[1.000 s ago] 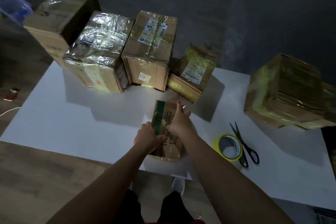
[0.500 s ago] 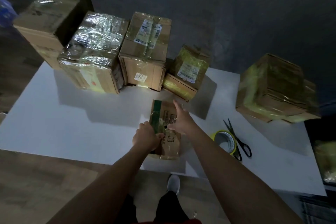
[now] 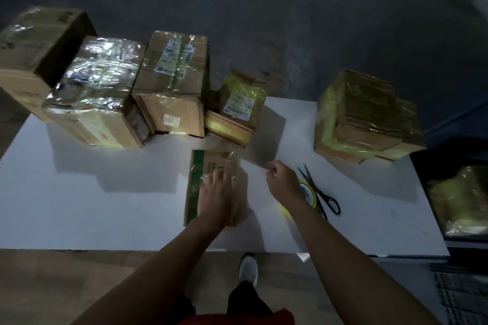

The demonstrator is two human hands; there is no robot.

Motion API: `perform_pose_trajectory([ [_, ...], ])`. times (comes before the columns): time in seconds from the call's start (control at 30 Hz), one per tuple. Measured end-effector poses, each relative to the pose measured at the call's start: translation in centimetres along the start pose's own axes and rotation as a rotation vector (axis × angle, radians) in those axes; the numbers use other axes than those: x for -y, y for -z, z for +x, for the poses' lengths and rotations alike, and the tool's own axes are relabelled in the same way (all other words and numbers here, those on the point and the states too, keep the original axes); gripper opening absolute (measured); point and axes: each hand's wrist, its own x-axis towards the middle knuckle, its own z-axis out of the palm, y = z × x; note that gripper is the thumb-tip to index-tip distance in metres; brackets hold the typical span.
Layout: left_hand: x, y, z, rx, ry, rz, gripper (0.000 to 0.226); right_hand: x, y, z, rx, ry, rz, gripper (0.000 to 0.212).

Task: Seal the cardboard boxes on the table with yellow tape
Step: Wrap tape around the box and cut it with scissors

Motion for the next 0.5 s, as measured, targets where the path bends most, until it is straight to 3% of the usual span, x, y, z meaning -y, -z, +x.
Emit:
perform_pose_trajectory([
  [0.17,-4.5,-1.2,1.2,0.011,-0.074,-0.104,0.029,-5.1,3.2,0.3,-0.057,-0.045,-0.195,0.028],
  [0.27,-6.3,-2.3,1.6,0.045,-0.07,-0.105,0.027,-7.7,4.2,0.0,-0.05,-0.06,-0.458,0.035],
  [0.5,-7.5,-2.7,1.3,0.127,0.09,-0.246,0.025,-10.1,4.3,0.9,0.13,-0.156,-0.52,0.028],
])
